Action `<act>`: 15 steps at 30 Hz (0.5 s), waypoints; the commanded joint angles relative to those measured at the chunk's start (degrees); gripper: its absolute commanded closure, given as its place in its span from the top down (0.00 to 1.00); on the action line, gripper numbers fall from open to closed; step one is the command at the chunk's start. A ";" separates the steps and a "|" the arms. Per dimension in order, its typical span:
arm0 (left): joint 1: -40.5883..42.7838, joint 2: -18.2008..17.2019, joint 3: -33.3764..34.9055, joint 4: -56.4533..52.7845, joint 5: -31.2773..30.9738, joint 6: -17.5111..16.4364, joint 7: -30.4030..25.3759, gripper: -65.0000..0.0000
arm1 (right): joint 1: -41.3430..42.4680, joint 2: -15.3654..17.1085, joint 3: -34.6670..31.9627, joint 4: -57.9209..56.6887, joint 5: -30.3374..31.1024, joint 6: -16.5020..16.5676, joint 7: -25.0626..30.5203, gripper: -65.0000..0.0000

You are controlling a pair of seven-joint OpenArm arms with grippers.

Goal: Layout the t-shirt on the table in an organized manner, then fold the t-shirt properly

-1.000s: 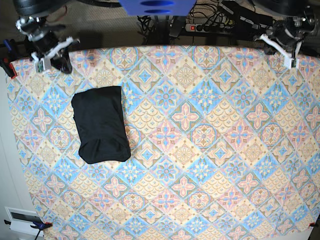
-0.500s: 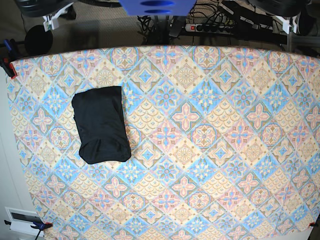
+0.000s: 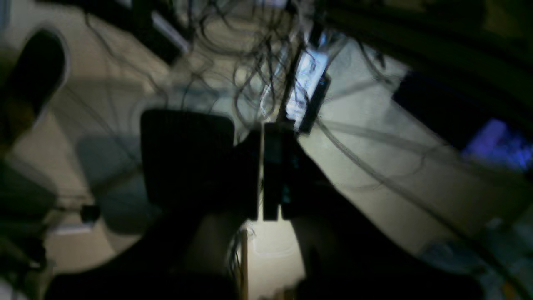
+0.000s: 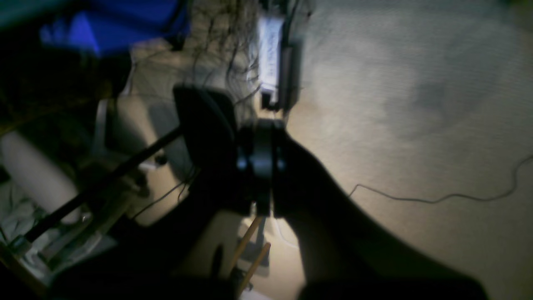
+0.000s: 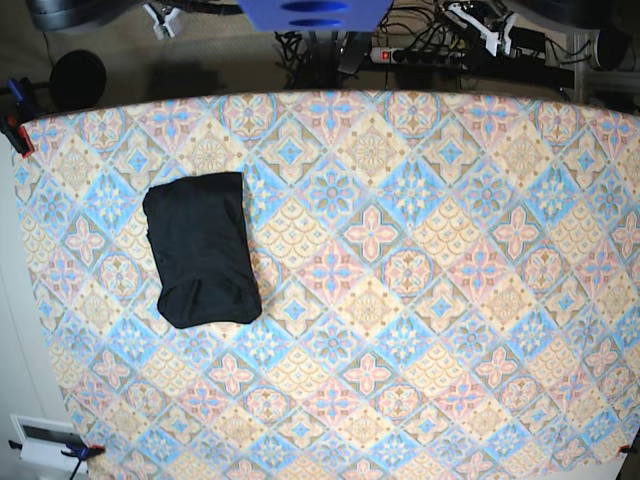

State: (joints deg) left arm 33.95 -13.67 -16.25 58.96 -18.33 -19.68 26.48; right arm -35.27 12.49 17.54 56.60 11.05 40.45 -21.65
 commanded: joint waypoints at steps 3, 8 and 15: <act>-3.76 -0.70 3.72 -9.24 1.32 0.03 -6.04 0.00 | 3.40 1.71 0.70 -6.01 -3.09 -0.45 3.94 0.00; -13.60 -0.70 14.45 -25.86 1.58 0.12 -15.71 0.00 | 11.31 1.62 0.35 -20.60 -4.06 -7.61 10.09 0.00; -20.64 0.97 30.98 -38.26 1.32 0.39 -29.51 0.00 | 17.29 1.62 0.35 -30.62 -4.06 -9.98 13.25 0.00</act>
State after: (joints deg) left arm 12.88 -12.60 14.94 20.49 -16.80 -18.90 -3.09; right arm -17.52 13.56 17.82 25.76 6.83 29.93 -8.71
